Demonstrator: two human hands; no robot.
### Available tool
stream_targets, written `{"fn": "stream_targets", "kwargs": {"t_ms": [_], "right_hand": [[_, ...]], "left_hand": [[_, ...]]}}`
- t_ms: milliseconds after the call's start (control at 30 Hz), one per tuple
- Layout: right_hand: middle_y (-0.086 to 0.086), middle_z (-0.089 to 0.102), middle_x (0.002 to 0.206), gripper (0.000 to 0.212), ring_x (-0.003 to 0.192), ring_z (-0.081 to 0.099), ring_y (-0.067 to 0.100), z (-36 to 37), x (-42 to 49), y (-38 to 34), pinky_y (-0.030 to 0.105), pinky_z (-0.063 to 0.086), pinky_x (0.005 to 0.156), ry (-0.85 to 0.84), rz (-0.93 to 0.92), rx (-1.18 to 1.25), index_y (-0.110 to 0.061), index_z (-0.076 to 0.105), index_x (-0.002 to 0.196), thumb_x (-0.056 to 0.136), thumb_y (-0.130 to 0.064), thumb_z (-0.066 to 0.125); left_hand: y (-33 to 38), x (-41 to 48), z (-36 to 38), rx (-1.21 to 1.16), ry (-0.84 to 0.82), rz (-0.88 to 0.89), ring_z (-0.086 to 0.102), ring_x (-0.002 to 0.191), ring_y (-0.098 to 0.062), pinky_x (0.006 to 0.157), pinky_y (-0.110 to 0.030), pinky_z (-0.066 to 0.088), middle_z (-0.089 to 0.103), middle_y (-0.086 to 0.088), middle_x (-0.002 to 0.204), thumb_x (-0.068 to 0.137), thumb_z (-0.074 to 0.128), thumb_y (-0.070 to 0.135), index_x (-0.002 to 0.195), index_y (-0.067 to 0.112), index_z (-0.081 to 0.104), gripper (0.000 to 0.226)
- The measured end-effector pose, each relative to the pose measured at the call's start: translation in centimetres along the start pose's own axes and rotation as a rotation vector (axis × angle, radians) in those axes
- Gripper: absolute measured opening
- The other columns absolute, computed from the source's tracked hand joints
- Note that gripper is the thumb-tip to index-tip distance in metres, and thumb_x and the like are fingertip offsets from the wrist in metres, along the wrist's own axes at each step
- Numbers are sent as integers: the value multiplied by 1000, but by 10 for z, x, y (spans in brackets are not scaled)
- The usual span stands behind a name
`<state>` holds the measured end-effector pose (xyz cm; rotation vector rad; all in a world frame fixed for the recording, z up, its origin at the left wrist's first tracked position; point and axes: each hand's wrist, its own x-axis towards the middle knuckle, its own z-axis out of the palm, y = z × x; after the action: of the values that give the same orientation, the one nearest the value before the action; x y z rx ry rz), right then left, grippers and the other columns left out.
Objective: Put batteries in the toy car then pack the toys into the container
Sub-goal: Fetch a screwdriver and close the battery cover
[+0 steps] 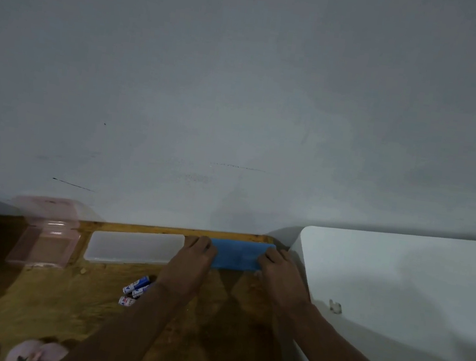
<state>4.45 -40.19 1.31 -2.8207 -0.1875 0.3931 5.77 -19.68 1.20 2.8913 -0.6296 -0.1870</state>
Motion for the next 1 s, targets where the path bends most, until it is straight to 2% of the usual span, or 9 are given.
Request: {"fn": "stream_targets", "kwargs": {"t_ms": [33, 133, 233, 367, 467, 567, 700, 867, 1000], "right_hand": [[23, 65, 100, 42, 90, 65, 43, 2, -1, 0, 51, 54, 79, 18, 4, 11, 5, 65, 97, 64, -9, 86], [18, 42, 138, 39, 129, 40, 34, -3, -10, -9, 41, 33, 108, -53, -1, -30, -2, 45, 132, 96, -16, 52], [12, 29, 151, 53, 140, 27, 27, -6, -25, -15, 37, 23, 115, -49, 23, -58, -9, 30, 144, 98, -28, 46], [2, 41, 142, 43, 129, 40, 20, -8, -63, -35, 35, 32, 109, 111, 54, 76, -21, 39, 135, 97, -38, 45], [5, 48, 135, 40, 123, 45, 23, -3, -100, -62, 32, 35, 102, 89, 61, 216, -18, 46, 133, 98, -37, 43], [3, 51, 137, 44, 129, 43, 21, 15, -133, -86, 34, 29, 110, 61, 1, 276, -18, 48, 132, 97, -43, 41], [-2, 59, 125, 37, 118, 53, 17, 43, -172, -113, 38, 44, 103, -6, 12, 389, -22, 55, 125, 92, -39, 55], [0, 66, 116, 34, 104, 61, 16, 71, -203, -139, 35, 50, 93, -41, 97, 546, -22, 61, 119, 89, -37, 61], [3, 61, 125, 40, 112, 58, 16, 87, -227, -159, 27, 47, 93, -43, 218, 661, -13, 56, 129, 92, -28, 61]], "left_hand": [[1, -2, -1, 11, 12, -3, 50, 122, -25, 97, -26, 47, 54, -7, 131, 77, 80, 17, 123, 12, 60, 50], [4, -11, -2, 5, -47, -3, 31, 140, -27, 111, -31, 35, 32, -8, 153, 92, 60, 10, 144, 11, 39, 56], [9, -21, -7, 45, -73, -15, 21, 145, -29, 119, -36, 22, 22, -9, 158, 97, 52, 13, 152, 14, 23, 62], [17, -51, -17, -111, -12, -123, 31, 141, -26, 117, -36, 25, 31, -8, 155, 99, 49, 27, 150, 19, 30, 55], [24, -91, -19, -290, 39, -235, 40, 135, -23, 112, -33, 31, 39, -7, 150, 99, 50, 29, 146, 17, 40, 49], [26, -134, -22, -375, 20, -342, 41, 136, -25, 110, -35, 35, 45, -4, 146, 97, 54, 32, 142, 16, 46, 48], [30, -192, -26, -472, 44, -328, 62, 106, -21, 91, -33, 48, 65, 3, 116, 94, 57, 23, 119, 17, 65, 27], [27, -244, -24, -643, 124, -463, 64, 106, -22, 92, -34, 51, 68, -3, 117, 90, 65, 15, 121, 12, 64, 31], [22, -278, -21, -699, 79, -501, 60, 101, -14, 85, -26, 48, 63, 3, 109, 91, 66, 22, 128, 12, 57, 39]]}}
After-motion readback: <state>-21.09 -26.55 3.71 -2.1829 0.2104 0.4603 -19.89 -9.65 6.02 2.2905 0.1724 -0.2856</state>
